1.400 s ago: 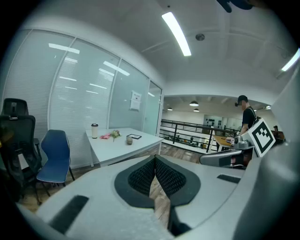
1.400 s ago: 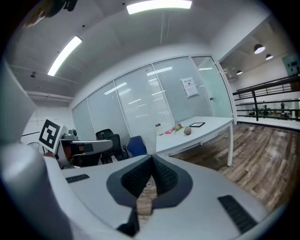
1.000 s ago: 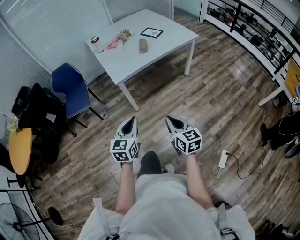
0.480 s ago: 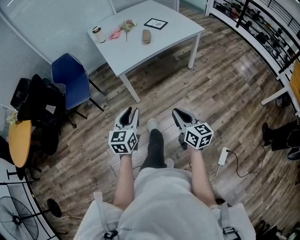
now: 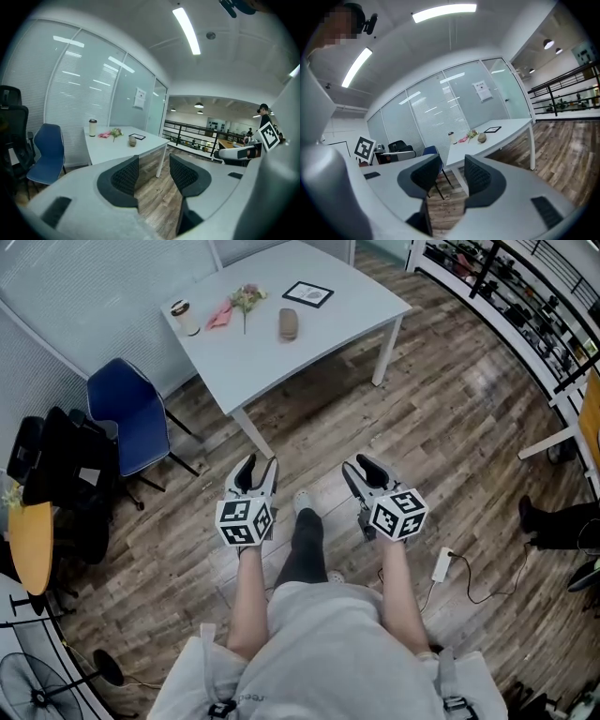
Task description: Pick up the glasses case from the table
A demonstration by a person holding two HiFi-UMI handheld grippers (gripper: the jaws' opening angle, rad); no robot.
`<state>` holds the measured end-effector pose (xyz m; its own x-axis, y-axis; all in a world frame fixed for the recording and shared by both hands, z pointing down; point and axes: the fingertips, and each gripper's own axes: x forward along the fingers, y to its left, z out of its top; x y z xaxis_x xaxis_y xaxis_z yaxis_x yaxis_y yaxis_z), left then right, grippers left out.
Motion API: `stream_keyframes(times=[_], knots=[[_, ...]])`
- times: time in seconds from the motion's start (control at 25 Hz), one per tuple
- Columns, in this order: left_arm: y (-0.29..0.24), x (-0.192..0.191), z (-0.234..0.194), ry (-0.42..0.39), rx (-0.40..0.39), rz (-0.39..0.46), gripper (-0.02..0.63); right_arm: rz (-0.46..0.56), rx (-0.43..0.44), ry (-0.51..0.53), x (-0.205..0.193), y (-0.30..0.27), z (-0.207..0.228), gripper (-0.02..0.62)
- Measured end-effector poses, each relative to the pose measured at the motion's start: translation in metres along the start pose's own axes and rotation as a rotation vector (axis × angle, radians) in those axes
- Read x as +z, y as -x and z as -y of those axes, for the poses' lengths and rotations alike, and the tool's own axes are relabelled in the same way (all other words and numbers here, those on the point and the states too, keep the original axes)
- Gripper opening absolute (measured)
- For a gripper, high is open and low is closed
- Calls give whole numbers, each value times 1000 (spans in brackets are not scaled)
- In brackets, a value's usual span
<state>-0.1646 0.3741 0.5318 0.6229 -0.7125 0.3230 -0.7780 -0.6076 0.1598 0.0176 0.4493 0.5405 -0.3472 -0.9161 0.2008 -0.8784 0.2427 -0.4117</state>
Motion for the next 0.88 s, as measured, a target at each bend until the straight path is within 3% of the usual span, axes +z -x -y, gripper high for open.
stream_keyframes(times=[0.48, 0.88], knots=[[-130, 7, -92, 32, 22, -98, 219, -98, -45, -48, 10, -146, 73, 190], [-209, 63, -165, 105, 15, -96, 222, -128, -103, -76, 67, -239, 117, 246]])
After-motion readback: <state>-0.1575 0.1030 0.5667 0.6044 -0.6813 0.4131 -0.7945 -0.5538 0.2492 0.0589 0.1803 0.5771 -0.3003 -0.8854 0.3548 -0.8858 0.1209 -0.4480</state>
